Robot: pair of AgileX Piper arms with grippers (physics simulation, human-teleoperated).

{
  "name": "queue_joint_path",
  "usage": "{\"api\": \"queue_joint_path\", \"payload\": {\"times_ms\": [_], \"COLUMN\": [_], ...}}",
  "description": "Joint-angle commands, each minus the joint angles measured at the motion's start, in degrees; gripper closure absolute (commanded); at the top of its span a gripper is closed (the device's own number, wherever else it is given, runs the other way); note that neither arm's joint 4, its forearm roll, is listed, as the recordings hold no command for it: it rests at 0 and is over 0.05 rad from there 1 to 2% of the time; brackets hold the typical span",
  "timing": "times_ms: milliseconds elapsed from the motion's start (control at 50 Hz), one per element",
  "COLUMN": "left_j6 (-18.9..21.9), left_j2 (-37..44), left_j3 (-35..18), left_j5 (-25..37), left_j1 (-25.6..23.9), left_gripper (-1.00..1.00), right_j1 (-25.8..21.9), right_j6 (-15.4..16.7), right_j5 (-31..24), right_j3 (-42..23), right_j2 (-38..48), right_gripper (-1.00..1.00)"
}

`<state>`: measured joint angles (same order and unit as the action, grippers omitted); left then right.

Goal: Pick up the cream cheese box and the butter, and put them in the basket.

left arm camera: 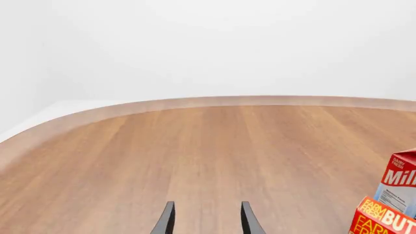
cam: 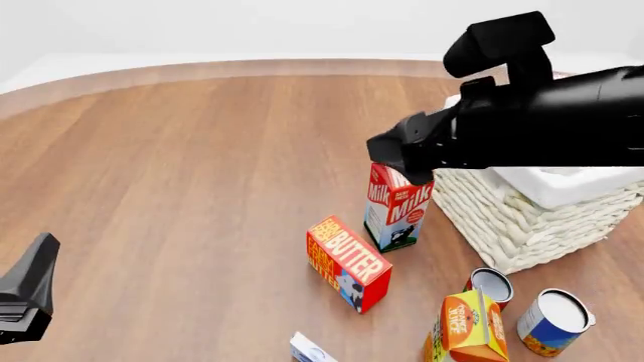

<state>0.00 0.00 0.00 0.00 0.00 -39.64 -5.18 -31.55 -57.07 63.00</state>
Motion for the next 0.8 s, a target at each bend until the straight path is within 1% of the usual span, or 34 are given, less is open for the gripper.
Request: {"api": "queue_joint_path", "payload": {"times_ms": [20,40,80,140,260,320,340,380,400,540,600,640,680,700,720,740,800], "left_j6": [0.00,0.00,0.00,0.00,0.00,0.00,0.00,0.00,0.00,0.00,0.00,0.00,0.00,0.00,0.00,0.00,0.00], "left_j2": [0.00,0.00,0.00,0.00,0.00,0.00,0.00,0.00,0.00,0.00,0.00,0.00,0.00,0.00,0.00,0.00,0.00], "left_j3": [0.00,0.00,0.00,0.00,0.00,0.00,0.00,0.00,0.00,0.00,0.00,0.00,0.00,0.00,0.00,0.00,0.00], "left_j5": [0.00,0.00,0.00,0.00,0.00,0.00,0.00,0.00,0.00,0.00,0.00,0.00,0.00,0.00,0.00,0.00,0.00], "left_j1": [0.00,0.00,0.00,0.00,0.00,0.00,0.00,0.00,0.00,0.00,0.00,0.00,0.00,0.00,0.00,0.00,0.00], "left_gripper": [-1.00,-1.00,-1.00,-1.00,-1.00,-1.00,-1.00,-1.00,-1.00,-1.00,-1.00,-1.00,-1.00,-1.00,-1.00,-1.00,-1.00], "right_j1": [-2.33,-2.38,-3.25,-3.68,-3.64,-2.81,-1.64,-2.01,-1.80,-1.28,-0.59,-1.28,-1.47,-1.71,-1.98,-2.42,-2.68], "right_j6": [-0.37,-0.22,-1.38,-2.12,-3.20,-2.38,-0.81,-1.09,-0.22,-0.34,-0.11,-1.01,-1.18,-1.87,-2.30,-5.79,-6.26], "right_j5": [-3.79,-4.04,-4.02,-3.55,-3.58,-4.03,-6.17,-6.34,-7.79,-5.91,-6.67,-4.79,-5.00,-3.16,-2.61,3.20,3.69], "right_j3": [-4.30,-4.81,-5.73,-5.94,-7.25,-7.38,-9.46,-9.23,-10.52,-6.47,-6.17,-4.17,-4.40,-2.65,-2.17,3.07,3.74], "right_j2": [6.04,6.46,8.24,9.67,12.14,13.13,13.82,13.66,13.69,12.98,12.60,13.16,13.41,13.77,13.94,16.50,16.66], "right_gripper": [-1.00,-1.00,-1.00,-1.00,-1.00,-1.00,-1.00,-1.00,-1.00,-1.00,-1.00,-1.00,-1.00,-1.00,-1.00,-1.00,-1.00]}}
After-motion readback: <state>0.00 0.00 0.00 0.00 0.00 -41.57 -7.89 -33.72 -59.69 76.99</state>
